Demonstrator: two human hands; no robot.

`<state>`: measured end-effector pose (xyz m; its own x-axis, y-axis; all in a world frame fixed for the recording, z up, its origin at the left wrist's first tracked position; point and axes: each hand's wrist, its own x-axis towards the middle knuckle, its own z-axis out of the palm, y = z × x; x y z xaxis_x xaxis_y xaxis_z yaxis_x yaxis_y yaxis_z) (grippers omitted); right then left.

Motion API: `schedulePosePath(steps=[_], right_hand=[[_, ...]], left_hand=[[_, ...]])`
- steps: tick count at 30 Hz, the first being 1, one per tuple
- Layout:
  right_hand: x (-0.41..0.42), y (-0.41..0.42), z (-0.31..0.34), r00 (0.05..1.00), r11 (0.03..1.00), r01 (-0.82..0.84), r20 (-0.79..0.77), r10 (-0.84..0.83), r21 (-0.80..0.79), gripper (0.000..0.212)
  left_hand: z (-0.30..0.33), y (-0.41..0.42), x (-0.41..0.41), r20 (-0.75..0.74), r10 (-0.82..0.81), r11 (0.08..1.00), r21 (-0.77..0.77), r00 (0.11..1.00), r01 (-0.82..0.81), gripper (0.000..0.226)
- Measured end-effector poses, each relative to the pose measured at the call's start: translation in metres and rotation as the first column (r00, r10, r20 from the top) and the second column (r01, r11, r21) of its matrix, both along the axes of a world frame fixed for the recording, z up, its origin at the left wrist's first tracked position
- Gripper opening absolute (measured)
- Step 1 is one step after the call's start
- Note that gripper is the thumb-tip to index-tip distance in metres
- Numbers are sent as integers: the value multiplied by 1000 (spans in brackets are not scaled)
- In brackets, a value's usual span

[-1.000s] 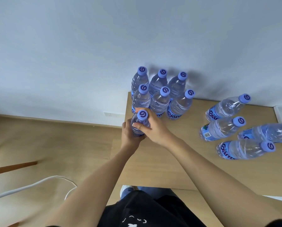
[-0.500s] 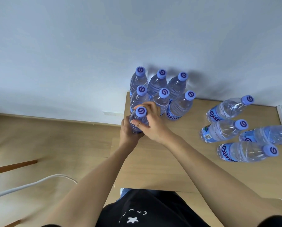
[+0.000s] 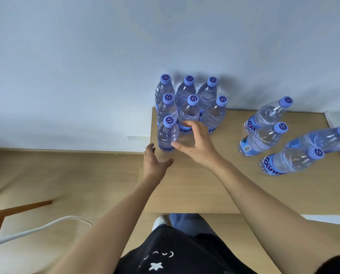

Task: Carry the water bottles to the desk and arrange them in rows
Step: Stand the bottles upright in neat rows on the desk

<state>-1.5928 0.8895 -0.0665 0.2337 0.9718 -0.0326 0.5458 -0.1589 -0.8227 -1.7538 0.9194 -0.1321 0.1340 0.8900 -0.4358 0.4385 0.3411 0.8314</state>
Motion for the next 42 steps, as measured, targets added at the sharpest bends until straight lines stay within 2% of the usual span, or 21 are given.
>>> schedulePosePath(steps=[3,5,11,16,20,24,27,29,32,35,39,42], right_hand=[[-1,-27,0,995,994,96,23,-97,49,64],[1,-45,1,986,984,161,35,-164,74,61],[31,-92,14,933,929,346,58,-356,130,57],[74,-109,36,852,837,493,62,-519,237,56],[114,-108,49,791,777,558,95,-604,291,57],[144,-100,47,803,793,579,32,-595,189,63],[158,-88,36,791,786,612,-80,-607,83,68],[165,-82,29,775,782,623,-156,-613,24,60],[171,-78,17,774,796,605,-224,-592,-13,31],[174,-76,12,763,798,602,-266,-589,-41,34],[180,-68,13,789,826,561,-268,-554,-56,23],[180,-63,17,795,846,522,-300,-528,-106,25]], left_hand=[[5,-21,0,32,55,999,-5,998,-54,76],[8,-34,5,37,36,999,2,999,-36,69],[29,-71,52,176,-148,988,-24,973,155,50],[45,-79,100,180,-314,949,24,932,315,44],[54,-77,143,170,-370,929,54,914,366,43],[57,-72,178,140,-368,930,65,919,362,45],[55,-70,194,119,-348,937,66,930,342,45],[52,-70,201,109,-332,943,64,937,327,46],[46,-69,202,87,-304,952,53,949,300,47],[42,-69,201,64,-285,958,38,957,283,47],[40,-66,197,56,-299,954,9,953,299,48],[43,-61,194,61,-340,940,11,939,340,55]])
